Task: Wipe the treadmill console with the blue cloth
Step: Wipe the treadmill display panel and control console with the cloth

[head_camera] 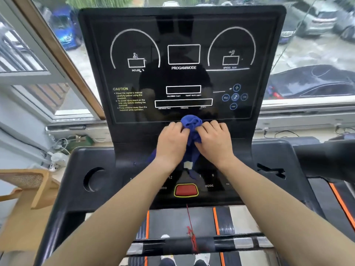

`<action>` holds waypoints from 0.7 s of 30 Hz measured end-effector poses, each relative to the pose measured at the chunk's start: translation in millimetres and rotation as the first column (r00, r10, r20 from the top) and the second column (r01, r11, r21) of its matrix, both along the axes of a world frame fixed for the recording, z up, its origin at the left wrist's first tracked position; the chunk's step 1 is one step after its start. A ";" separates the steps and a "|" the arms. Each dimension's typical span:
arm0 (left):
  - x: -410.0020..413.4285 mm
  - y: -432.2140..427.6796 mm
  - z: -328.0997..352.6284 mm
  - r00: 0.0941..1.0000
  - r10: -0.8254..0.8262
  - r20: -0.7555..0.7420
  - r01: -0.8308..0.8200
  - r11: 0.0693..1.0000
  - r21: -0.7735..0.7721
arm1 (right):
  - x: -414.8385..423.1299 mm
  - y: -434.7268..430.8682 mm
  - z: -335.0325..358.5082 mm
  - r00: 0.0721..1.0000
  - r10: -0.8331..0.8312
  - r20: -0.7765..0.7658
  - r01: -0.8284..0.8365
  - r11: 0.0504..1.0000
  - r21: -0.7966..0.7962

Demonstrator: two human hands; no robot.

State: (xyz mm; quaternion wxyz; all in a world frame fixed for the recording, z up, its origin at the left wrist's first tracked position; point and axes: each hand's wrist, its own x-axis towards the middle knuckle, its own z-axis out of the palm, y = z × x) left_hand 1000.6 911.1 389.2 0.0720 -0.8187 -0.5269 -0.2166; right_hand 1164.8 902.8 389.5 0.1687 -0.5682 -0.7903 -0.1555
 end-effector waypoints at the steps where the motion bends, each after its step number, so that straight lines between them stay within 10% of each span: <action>1: 17.3 0.8 1.3 1.000 -0.019 0.000 0.019 1.000 -0.007 | 16.3 -1.5 -0.1 0.999 -0.035 -0.009 0.035 0.999 -0.007; 7: 96.1 4.8 23.1 0.994 -0.068 0.084 0.084 0.977 -0.198 | 82.7 -11.7 8.5 0.901 -0.276 -0.335 0.203 0.950 -0.236; 11: 110.1 -2.6 61.6 0.824 0.128 0.553 0.205 0.842 -0.500 | 102.3 -30.6 35.0 0.251 -0.470 -0.846 0.112 0.882 -0.457; 16: 107.3 -6.9 85.9 0.519 0.332 0.788 0.512 0.618 -0.597 | 120.3 -55.1 56.4 -0.339 -0.441 -0.831 0.087 0.865 -0.494; 19: 100.6 -9.8 85.4 0.401 0.392 0.828 0.607 0.562 -0.561 | 135.7 -63.8 59.2 -0.320 -0.477 -0.819 0.071 0.849 -0.523; 21: 100.1 -15.7 75.4 0.623 0.279 0.731 0.452 0.634 -0.627 | 140.7 -66.3 51.9 -0.088 -0.550 -0.830 0.093 0.825 -0.557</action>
